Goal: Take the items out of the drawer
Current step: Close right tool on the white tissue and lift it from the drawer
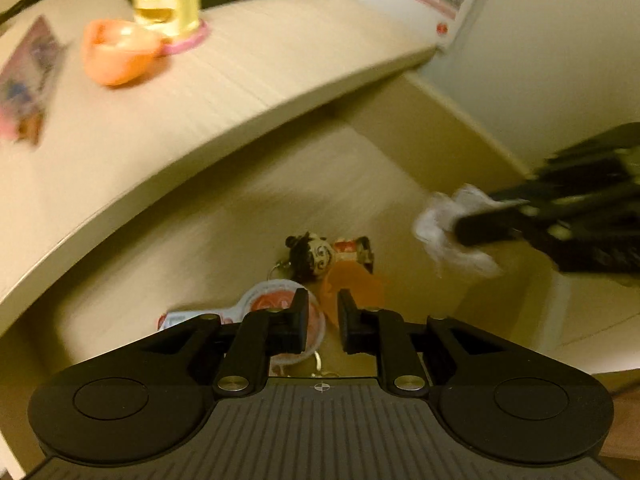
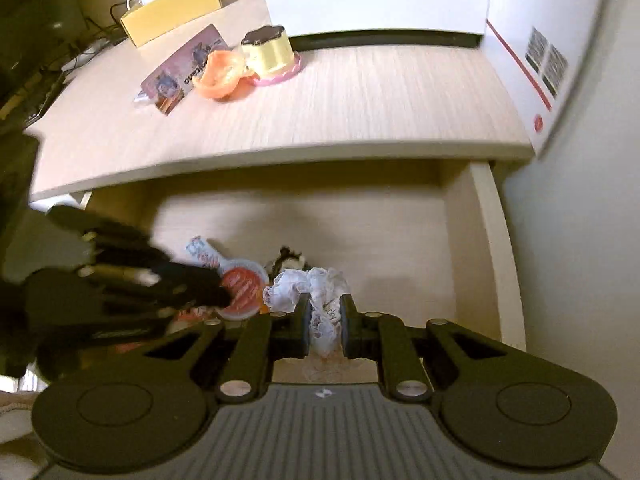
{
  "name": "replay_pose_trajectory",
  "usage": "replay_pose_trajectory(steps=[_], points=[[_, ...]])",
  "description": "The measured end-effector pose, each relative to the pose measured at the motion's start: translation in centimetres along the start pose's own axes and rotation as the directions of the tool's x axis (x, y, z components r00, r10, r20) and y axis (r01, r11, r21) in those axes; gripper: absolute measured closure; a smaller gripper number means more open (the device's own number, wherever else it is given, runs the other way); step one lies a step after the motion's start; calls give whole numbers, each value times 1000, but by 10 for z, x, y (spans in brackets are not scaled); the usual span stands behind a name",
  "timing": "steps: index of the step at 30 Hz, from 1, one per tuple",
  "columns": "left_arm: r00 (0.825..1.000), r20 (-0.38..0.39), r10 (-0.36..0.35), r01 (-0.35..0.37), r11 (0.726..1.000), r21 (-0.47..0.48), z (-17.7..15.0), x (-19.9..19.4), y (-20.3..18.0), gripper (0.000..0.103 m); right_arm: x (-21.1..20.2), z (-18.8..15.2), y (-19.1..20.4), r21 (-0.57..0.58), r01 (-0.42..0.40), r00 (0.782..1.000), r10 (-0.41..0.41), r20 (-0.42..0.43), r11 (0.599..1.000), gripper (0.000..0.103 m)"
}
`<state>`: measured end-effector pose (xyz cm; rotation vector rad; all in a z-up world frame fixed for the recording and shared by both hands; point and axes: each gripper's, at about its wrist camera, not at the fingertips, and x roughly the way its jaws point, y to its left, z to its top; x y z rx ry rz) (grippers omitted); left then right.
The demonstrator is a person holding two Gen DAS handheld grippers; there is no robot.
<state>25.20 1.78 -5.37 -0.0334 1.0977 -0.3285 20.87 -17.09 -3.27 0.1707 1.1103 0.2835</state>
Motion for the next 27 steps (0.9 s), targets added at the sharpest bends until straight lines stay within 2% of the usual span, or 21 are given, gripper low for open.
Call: replay_pose_trajectory(steps=[7, 11, 13, 16, 23, 27], points=[[995, -98, 17, -18, 1000, -7, 8, 34, -3, 85, -10, -25, -13, -1, 25, 1000, -25, 5, 1000, 89], [996, -85, -10, 9, 1000, -3, 13, 40, -11, 84, -12, -34, -13, -55, 101, 995, -101, -4, 993, 89], [996, -90, -19, 21, 1000, 20, 14, 46, -16, 85, -10, -34, -14, -59, 107, 994, -108, -12, 993, 89], [985, -164, -48, 50, 999, 11, 11, 57, -20, 91, -10, -33, -16, -64, 114, 993, -115, -9, 991, 89], [990, -116, -76, 78, 997, 14, 5, 34, -22, 95, -10, -28, -18, -93, 130, 991, -131, -2, 987, 89], [998, -23, -65, 64, 997, -41, 6, -4, -13, 95, -14, -16, -16, -100, 91, 996, -90, 12, 991, 89]])
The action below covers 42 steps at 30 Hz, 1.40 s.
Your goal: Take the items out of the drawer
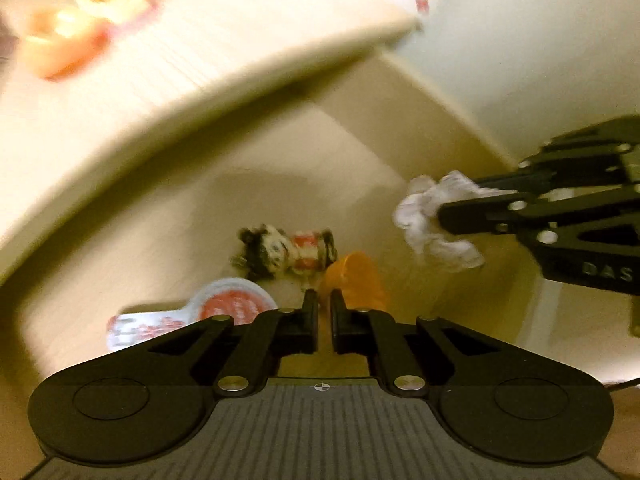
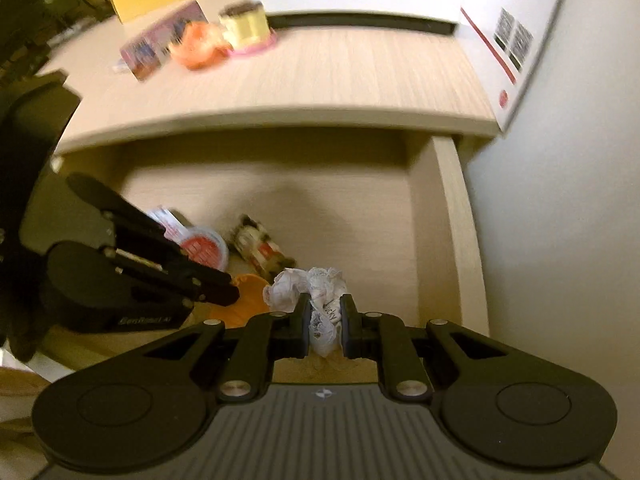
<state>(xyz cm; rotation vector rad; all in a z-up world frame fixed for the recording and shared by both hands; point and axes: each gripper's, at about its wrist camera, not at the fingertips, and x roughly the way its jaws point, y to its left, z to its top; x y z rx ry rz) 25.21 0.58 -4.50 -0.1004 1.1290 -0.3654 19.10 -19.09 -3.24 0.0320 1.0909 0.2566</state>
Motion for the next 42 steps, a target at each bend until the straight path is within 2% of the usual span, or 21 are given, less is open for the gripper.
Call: replay_pose_trajectory(steps=[3, 5, 6, 7, 10, 13, 15, 17, 19, 24, 28, 30, 32, 36, 37, 38, 40, 42], points=[[994, 106, -4, 12, 997, -77, 7, -46, 13, 96, -13, 20, 4, -11, -52, 997, 52, 61, 999, 89], [975, 221, 30, -5, 993, -114, 16, -86, 22, 96, -25, 41, 11, -46, -67, 990, 72, 123, 997, 89], [959, 275, 66, -31, 991, -131, 20, -106, 30, 96, -32, 53, 15, -64, -74, 984, 83, 158, 995, 89], [936, 332, 116, -67, 985, -157, 25, -128, 40, 96, -39, 66, 19, -85, -81, 976, 97, 197, 993, 89], [876, 422, 234, -145, 962, -232, 29, -167, 70, 96, -53, 105, 35, -134, -97, 945, 133, 297, 986, 89], [834, 440, 334, -192, 922, -337, 22, -184, 104, 96, -53, 141, 57, -169, -82, 922, 139, 362, 982, 89], [818, 429, 385, -206, 890, -407, 18, -182, 128, 96, -43, 160, 73, -191, -73, 912, 143, 385, 979, 89], [814, 405, 416, -200, 856, -476, 17, -172, 148, 96, -28, 175, 86, -202, -64, 917, 137, 375, 977, 89], [816, 387, 430, -200, 837, -509, 15, -164, 165, 96, -11, 188, 101, -218, -38, 922, 118, 369, 975, 89], [816, 373, 441, -209, 827, -522, 14, -156, 192, 96, 27, 205, 134, -267, 71, 925, 37, 379, 961, 89], [831, 358, 426, -190, 822, -536, 18, -138, 204, 96, 54, 213, 148, -292, 147, 928, -30, 370, 945, 89], [843, 365, 394, -153, 828, -540, 18, -132, 210, 94, 66, 214, 152, -301, 168, 932, -51, 359, 939, 88], [853, 368, 371, -131, 833, -538, 16, -125, 214, 91, 74, 215, 152, -293, 175, 934, -64, 352, 940, 78], [838, 373, 397, -168, 840, -516, 17, -122, 211, 91, 79, 215, 146, -261, 176, 935, -79, 344, 949, 64], [831, 386, 400, -166, 841, -514, 18, -126, 209, 91, 75, 213, 144, -259, 172, 932, -73, 355, 950, 56], [821, 404, 403, -161, 843, -514, 18, -130, 207, 88, 69, 211, 143, -258, 168, 927, -63, 370, 951, 46], [803, 437, 405, -146, 845, -515, 18, -141, 203, 87, 51, 206, 139, -261, 170, 908, -49, 415, 950, 37], [789, 455, 412, -144, 845, -515, 17, -150, 198, 87, 30, 200, 134, -265, 175, 884, -33, 466, 948, 32]])
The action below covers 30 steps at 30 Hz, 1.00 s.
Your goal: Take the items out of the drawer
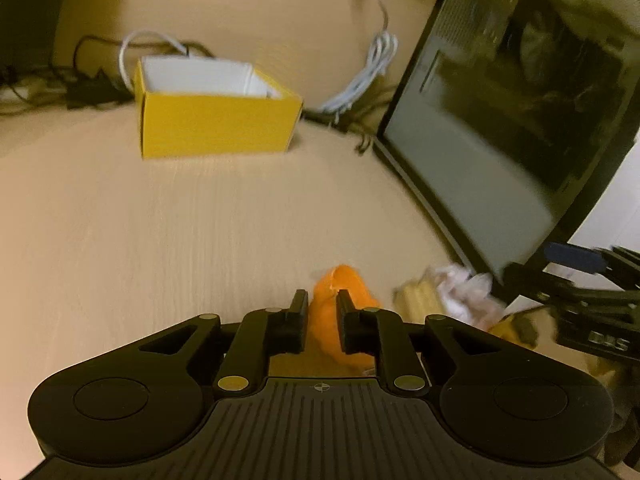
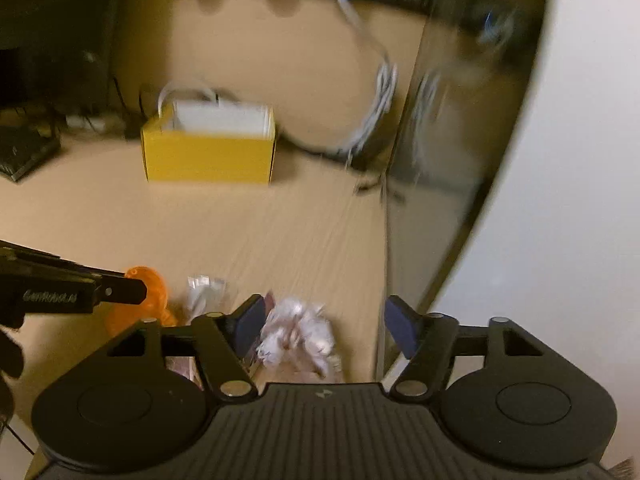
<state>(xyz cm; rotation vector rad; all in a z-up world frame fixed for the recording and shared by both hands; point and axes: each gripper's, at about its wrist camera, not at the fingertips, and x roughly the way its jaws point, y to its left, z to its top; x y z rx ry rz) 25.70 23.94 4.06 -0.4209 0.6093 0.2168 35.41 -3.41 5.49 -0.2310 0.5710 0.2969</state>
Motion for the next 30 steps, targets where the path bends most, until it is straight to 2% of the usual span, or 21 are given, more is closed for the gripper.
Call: replay_pose_trajectory(steps=[3, 4, 6, 10, 13, 17, 21, 26, 28, 30], points=[[999, 30, 28, -28, 999, 20, 0, -14, -8, 87, -30, -1, -13, 13, -34, 998, 33, 49, 999, 25], [999, 38, 37, -38, 999, 27, -1, -19, -12, 87, -39, -4, -17, 17, -27, 998, 26, 61, 999, 19], [998, 38, 47, -48, 998, 35, -5, -25, -18, 87, -55, -11, -24, 21, -15, 996, 14, 88, 1000, 16], [998, 50, 49, -52, 996, 77, -18, -37, -37, 87, -74, -33, -37, 40, -30, 995, 25, 99, 999, 4], [996, 46, 77, -81, 994, 76, -24, -42, -44, 87, -85, -55, -40, 30, -7, 993, 4, 118, 1000, 3], [995, 12, 98, -99, 989, 112, -36, -50, -54, 87, -93, -79, -54, 52, -24, 999, 21, 48, 998, 3], [989, -28, 148, -143, 981, 130, -59, -56, -55, 87, -92, -106, -77, 122, -44, 996, 54, -73, 992, 3], [981, -82, 176, -166, 980, 111, -84, -63, -54, 87, -88, -133, -93, 180, -2, 989, 28, -146, 984, 3], [981, -103, 162, -151, 983, 109, -90, -64, -57, 87, -85, -140, -96, 203, 2, 984, 35, -175, 979, 3], [983, -146, 112, -93, 987, 133, -96, -62, -65, 87, -82, -147, -99, 201, 2, 978, 40, -203, 980, 3]])
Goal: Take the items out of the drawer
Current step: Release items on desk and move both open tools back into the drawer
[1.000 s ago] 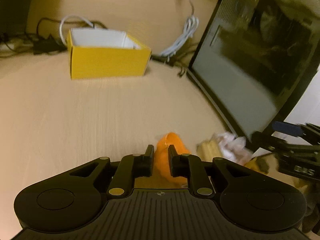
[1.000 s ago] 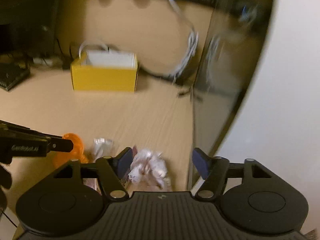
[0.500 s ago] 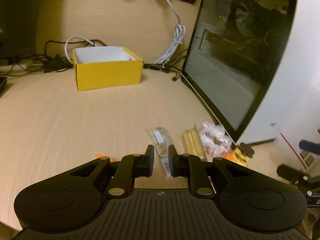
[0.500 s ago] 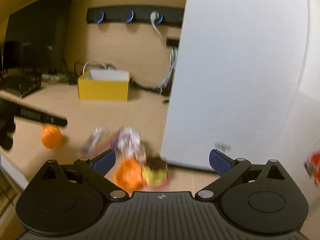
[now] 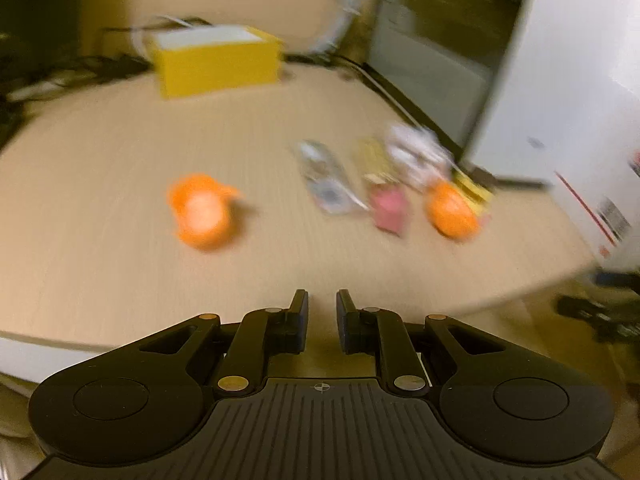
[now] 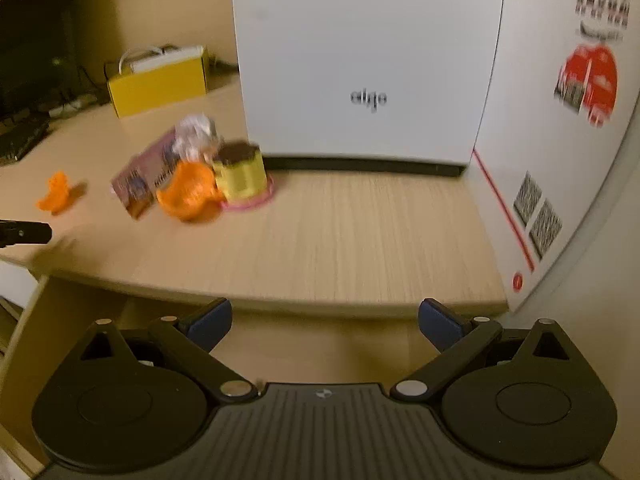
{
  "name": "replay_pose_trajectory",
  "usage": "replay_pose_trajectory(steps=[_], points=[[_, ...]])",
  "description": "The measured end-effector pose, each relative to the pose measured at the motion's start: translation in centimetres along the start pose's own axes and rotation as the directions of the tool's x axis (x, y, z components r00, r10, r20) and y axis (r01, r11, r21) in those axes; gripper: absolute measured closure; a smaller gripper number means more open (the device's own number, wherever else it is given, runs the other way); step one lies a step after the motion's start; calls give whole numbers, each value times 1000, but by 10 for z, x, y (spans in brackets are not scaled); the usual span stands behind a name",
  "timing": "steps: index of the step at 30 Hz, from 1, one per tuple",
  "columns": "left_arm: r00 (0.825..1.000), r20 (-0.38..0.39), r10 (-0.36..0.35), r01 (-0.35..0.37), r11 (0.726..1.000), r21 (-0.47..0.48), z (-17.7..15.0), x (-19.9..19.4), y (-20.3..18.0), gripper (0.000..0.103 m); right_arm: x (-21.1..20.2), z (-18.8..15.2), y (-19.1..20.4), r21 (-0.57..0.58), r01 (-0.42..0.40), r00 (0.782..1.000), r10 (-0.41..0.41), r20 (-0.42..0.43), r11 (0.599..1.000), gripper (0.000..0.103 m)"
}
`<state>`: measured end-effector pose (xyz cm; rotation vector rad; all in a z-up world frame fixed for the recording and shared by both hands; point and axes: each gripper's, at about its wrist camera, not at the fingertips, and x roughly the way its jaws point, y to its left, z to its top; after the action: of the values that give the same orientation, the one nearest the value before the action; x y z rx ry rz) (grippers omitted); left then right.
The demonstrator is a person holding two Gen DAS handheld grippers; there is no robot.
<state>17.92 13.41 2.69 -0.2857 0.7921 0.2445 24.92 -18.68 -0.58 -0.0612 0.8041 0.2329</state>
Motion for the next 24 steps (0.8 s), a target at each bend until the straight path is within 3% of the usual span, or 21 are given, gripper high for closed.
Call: replay_pose_trajectory(steps=[2, 4, 7, 10, 14, 17, 21, 24], points=[[995, -78, -68, 74, 995, 74, -5, 8, -15, 87, 2, -6, -1, -16, -10, 1000, 9, -29, 1000, 3], [971, -194, -137, 166, 976, 139, -15, 22, -30, 87, 5, -10, 0, -26, -23, 998, 21, -60, 999, 3], [938, -311, -151, 235, 937, 256, -31, 38, -54, 87, 11, -17, 3, -36, -46, 993, 42, -110, 998, 3], [928, -351, -121, 270, 869, 414, -48, 46, -75, 87, 14, -27, 9, -72, -64, 987, 53, -149, 995, 3], [913, -400, -78, 303, 785, 541, -62, 55, -90, 86, 16, -42, 12, -104, -56, 983, 36, -182, 993, 3], [909, -414, -52, 307, 756, 579, -71, 63, -97, 86, 18, -51, 10, -93, -41, 980, 22, -199, 995, 3], [913, -407, -23, 286, 748, 599, -78, 75, -103, 86, 22, -59, 5, -66, -18, 978, 4, -208, 998, 3], [914, -405, -37, 296, 743, 600, -81, 74, -111, 75, 22, -58, 2, -39, -12, 980, 4, -198, 999, 3]])
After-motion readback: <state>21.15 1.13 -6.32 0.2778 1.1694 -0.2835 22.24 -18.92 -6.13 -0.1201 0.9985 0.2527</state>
